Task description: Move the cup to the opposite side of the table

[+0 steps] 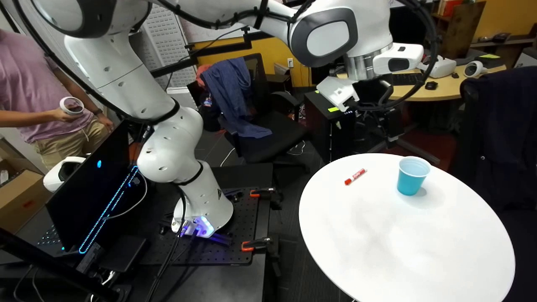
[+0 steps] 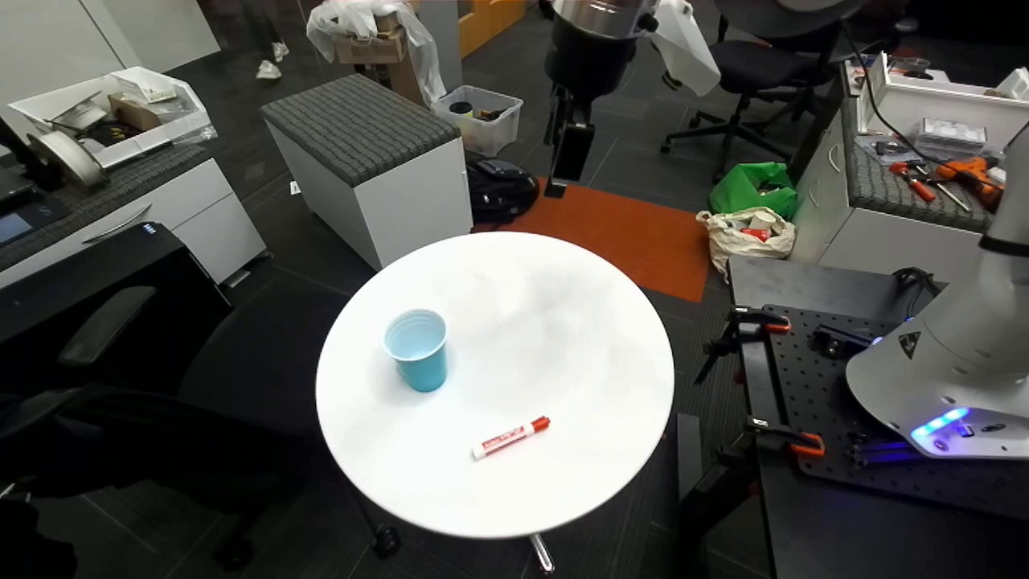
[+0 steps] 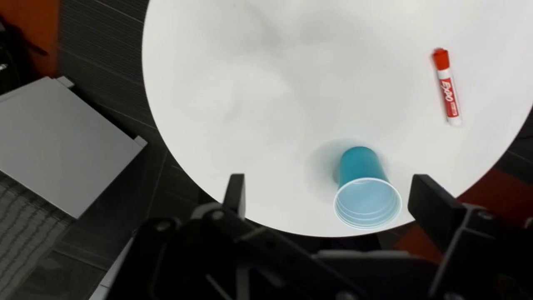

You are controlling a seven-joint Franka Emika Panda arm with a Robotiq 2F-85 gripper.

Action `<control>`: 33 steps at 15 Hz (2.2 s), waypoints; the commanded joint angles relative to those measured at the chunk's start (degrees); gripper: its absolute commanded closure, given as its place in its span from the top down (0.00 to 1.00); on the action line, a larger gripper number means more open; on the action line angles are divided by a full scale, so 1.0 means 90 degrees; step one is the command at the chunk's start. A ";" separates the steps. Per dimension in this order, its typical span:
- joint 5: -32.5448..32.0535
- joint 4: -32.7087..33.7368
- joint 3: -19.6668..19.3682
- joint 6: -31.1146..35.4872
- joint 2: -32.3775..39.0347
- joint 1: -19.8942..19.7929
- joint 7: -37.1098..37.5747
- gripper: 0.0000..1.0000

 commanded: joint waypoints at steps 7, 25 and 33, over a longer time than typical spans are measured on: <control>0.0683 0.1723 0.0058 0.0263 0.2028 0.0078 -0.0646 1.00; 0.0926 0.3414 0.0550 0.0543 0.4166 -0.0204 -0.1319 1.00; 0.0666 0.4038 0.0534 0.0248 0.4930 -0.0204 -0.1297 1.00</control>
